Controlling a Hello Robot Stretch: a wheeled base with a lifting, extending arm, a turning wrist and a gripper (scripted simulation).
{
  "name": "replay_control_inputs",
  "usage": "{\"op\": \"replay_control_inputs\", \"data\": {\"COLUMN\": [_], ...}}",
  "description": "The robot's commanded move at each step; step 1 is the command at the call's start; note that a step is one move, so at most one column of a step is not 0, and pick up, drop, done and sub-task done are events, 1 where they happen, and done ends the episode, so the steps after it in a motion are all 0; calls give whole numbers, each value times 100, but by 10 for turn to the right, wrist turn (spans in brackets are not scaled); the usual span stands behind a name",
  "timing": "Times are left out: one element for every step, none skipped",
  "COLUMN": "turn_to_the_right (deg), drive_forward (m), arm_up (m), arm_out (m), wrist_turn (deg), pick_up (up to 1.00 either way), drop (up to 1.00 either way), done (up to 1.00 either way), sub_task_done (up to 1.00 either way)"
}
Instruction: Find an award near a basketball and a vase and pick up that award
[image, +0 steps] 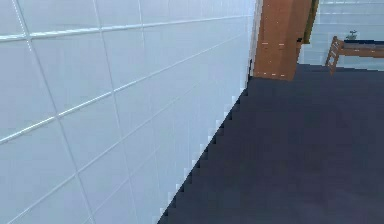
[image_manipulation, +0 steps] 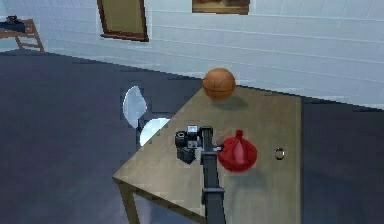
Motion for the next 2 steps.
{"op": "replay_control_inputs", "data": {"turn_to_the_right": [0, 0], "drive_forward": [0, 0], "arm_up": [10, 0], "arm_out": [0, 0], "wrist_turn": [0, 0], "pick_up": [0, 0], "drop": [0, 0], "done": [0, 100], "sub_task_done": [0, 0]}}
